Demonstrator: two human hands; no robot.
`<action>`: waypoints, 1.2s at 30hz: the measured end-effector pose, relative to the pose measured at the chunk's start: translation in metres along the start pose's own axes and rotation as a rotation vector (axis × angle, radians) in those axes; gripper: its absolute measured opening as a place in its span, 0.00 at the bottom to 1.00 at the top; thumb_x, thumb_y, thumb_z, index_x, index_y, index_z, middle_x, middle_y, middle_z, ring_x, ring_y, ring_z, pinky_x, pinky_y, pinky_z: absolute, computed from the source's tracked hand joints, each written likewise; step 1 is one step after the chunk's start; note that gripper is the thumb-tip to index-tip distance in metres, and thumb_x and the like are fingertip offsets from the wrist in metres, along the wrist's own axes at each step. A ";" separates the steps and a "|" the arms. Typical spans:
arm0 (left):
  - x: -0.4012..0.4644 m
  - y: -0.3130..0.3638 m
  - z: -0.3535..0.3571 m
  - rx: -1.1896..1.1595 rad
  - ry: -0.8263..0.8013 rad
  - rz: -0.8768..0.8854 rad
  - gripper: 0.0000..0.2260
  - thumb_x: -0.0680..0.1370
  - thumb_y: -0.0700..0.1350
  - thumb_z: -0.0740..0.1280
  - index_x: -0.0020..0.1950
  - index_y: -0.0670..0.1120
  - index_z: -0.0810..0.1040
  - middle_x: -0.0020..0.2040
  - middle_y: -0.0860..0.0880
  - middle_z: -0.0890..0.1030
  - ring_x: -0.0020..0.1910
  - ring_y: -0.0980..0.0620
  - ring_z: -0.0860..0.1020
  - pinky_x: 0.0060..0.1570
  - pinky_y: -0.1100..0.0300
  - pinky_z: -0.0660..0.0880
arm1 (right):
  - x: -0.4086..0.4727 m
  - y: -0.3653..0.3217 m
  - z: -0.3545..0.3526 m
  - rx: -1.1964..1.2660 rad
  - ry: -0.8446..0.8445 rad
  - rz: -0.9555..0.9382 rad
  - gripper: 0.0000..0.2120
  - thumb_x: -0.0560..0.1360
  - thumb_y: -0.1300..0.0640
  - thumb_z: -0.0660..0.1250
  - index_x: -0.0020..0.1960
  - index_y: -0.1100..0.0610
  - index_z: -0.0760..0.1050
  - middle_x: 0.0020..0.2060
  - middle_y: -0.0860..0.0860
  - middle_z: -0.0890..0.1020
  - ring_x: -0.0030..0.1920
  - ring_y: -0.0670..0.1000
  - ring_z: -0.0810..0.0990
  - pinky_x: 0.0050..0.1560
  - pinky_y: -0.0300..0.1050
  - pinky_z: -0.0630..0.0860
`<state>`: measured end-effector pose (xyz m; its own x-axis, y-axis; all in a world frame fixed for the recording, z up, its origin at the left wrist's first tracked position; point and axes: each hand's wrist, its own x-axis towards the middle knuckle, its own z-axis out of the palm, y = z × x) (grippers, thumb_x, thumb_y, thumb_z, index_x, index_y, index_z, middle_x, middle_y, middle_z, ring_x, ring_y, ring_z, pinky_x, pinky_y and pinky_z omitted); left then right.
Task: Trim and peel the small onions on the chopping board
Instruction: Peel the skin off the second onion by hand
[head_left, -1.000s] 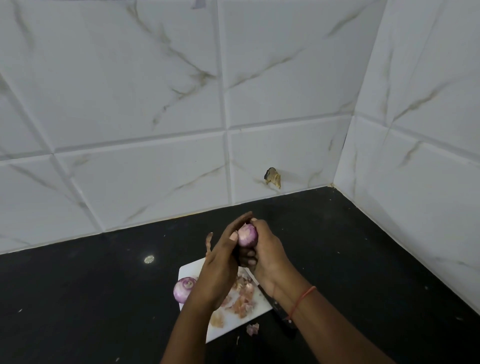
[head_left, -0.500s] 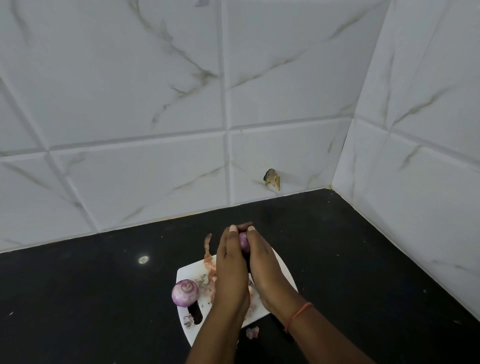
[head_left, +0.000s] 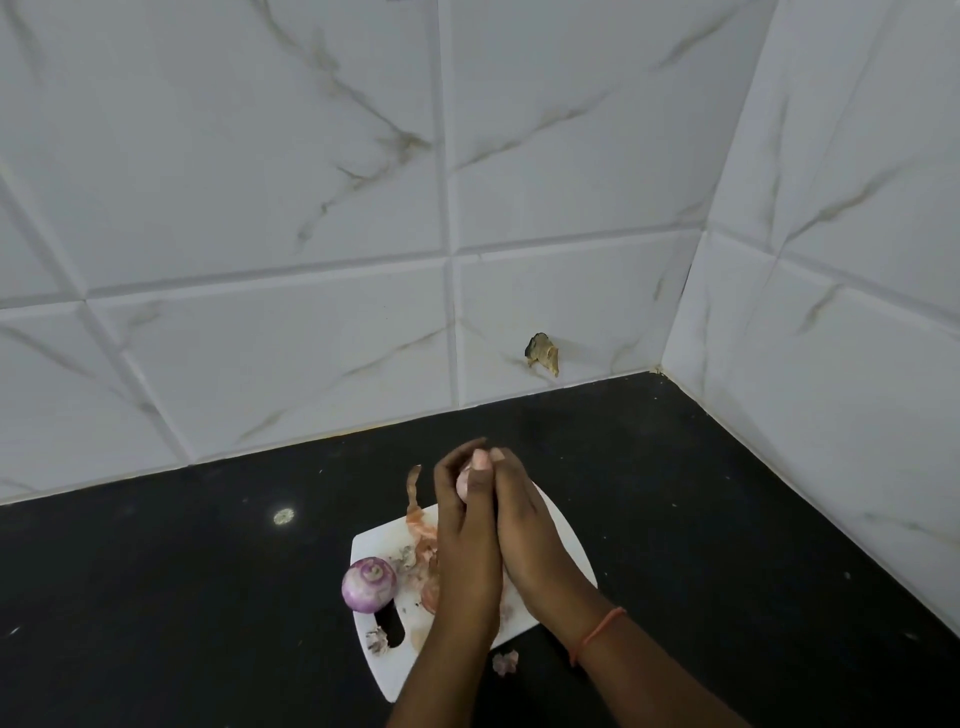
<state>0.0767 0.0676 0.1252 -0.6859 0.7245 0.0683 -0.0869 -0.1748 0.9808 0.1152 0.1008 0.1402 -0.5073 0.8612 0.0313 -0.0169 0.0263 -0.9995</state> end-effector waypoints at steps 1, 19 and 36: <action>0.000 -0.002 0.000 0.002 -0.002 -0.002 0.19 0.76 0.69 0.60 0.58 0.58 0.75 0.50 0.59 0.82 0.50 0.68 0.80 0.54 0.65 0.76 | -0.001 -0.001 0.001 0.000 -0.008 -0.021 0.12 0.84 0.53 0.53 0.49 0.52 0.74 0.40 0.45 0.80 0.43 0.38 0.80 0.45 0.30 0.74; 0.030 -0.011 -0.008 0.200 0.007 0.181 0.17 0.84 0.50 0.53 0.41 0.47 0.74 0.34 0.47 0.76 0.36 0.50 0.76 0.47 0.47 0.74 | 0.000 0.006 0.006 0.091 0.027 -0.119 0.09 0.83 0.48 0.53 0.56 0.47 0.71 0.50 0.47 0.80 0.51 0.41 0.81 0.50 0.35 0.77; 0.049 0.019 0.000 -0.184 -0.028 -0.339 0.17 0.83 0.53 0.62 0.54 0.41 0.83 0.50 0.40 0.84 0.52 0.46 0.84 0.54 0.53 0.80 | 0.018 0.005 -0.006 0.147 0.064 -0.207 0.13 0.78 0.52 0.52 0.52 0.58 0.72 0.42 0.43 0.79 0.46 0.42 0.78 0.50 0.38 0.75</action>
<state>0.0413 0.0999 0.1472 -0.5760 0.7794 -0.2464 -0.4348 -0.0369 0.8998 0.1113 0.1197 0.1356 -0.4242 0.8758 0.2304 -0.2423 0.1355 -0.9607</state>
